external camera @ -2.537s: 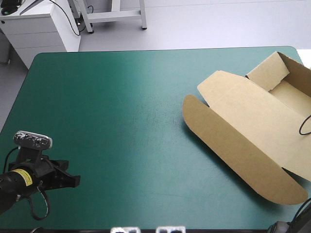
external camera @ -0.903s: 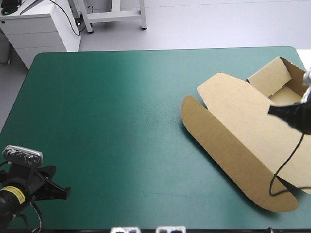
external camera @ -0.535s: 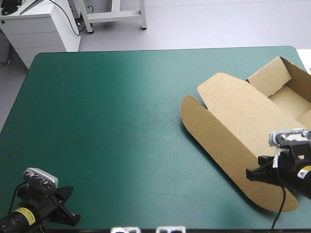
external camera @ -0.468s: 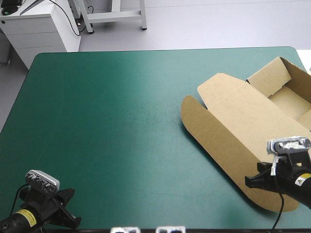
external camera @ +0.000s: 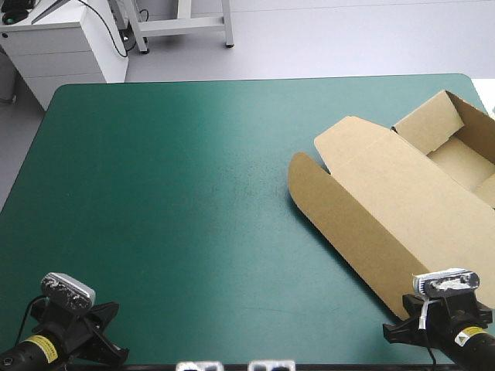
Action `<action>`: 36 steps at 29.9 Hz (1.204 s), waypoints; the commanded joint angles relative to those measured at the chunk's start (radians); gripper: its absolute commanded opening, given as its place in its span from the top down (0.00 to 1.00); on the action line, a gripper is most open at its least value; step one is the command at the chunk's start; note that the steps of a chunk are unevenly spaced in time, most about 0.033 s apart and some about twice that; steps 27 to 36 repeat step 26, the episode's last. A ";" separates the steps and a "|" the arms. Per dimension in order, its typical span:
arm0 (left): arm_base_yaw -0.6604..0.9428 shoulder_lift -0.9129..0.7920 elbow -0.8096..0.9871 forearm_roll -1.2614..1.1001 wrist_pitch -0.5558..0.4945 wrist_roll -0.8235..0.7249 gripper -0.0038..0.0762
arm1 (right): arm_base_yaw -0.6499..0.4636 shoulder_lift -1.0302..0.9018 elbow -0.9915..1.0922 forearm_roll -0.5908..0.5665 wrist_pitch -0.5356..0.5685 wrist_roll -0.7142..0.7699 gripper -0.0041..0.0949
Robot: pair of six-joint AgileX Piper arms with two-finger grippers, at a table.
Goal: Fold the box
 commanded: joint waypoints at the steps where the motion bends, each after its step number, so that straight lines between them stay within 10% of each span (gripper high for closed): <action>1: -0.003 0.009 -0.022 -0.011 -0.039 0.002 0.96 | 0.001 -0.021 -0.017 0.011 -0.059 -0.009 0.98; 36: 0.156 0.009 -0.022 -0.011 -0.039 0.002 0.96 | 0.001 -0.036 -0.019 0.016 -0.029 0.009 0.98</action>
